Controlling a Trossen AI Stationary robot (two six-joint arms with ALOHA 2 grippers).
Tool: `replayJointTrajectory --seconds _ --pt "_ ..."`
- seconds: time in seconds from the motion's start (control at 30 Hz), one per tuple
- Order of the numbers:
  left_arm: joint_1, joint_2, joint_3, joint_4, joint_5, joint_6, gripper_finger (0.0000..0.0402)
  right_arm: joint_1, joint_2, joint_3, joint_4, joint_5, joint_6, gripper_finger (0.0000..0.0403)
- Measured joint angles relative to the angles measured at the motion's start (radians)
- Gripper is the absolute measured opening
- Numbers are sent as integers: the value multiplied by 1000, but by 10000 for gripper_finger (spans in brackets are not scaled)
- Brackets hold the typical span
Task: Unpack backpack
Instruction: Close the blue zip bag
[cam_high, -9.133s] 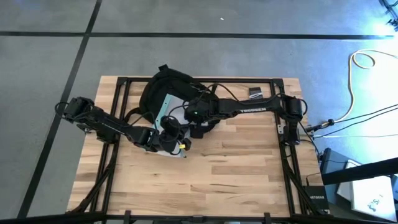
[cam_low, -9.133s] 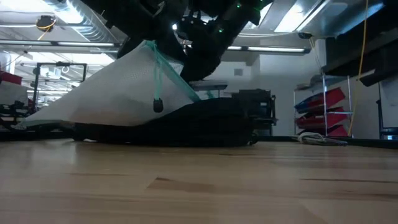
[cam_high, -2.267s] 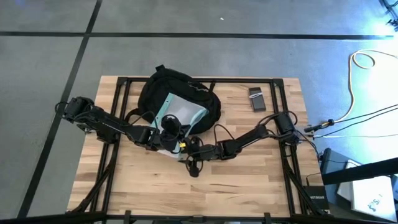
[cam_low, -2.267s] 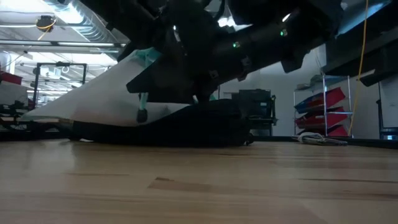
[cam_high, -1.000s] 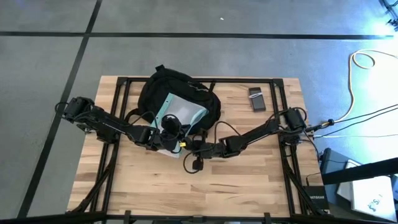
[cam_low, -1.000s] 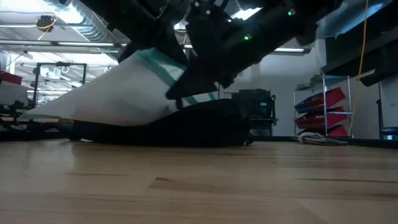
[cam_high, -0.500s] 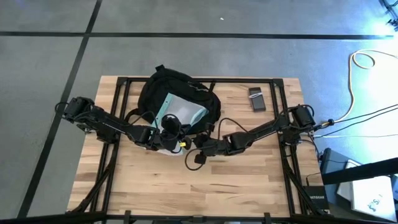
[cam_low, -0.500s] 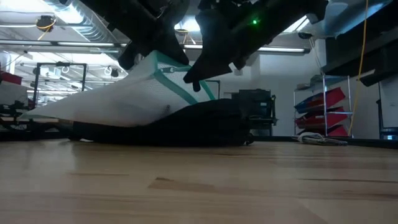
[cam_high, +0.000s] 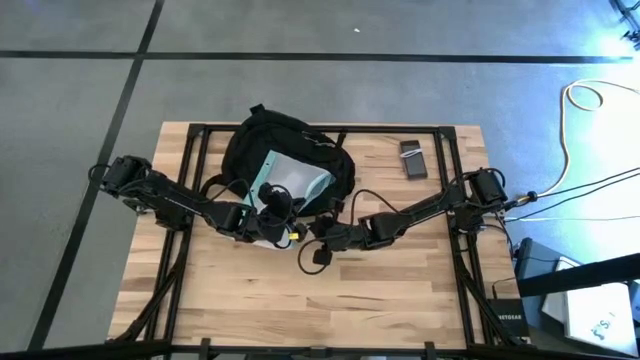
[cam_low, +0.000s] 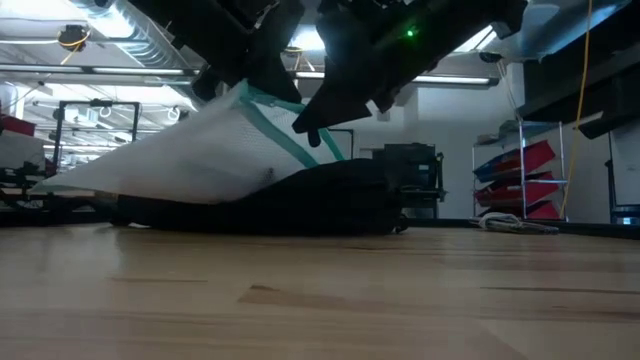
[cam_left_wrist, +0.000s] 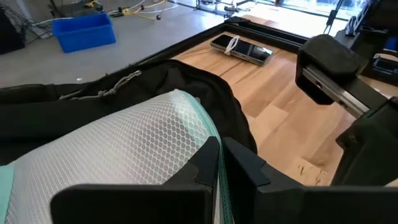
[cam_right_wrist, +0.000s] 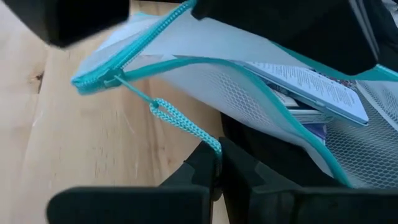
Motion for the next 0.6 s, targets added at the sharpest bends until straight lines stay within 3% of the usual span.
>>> replayJointTrajectory --seconds 0.4,0.6 --pt "12 0 0 0 40 5 8 0 2 0 6 -19 -10 0" --pt "12 0 0 4 70 67 69 0 2 0 6 -20 -15 0"
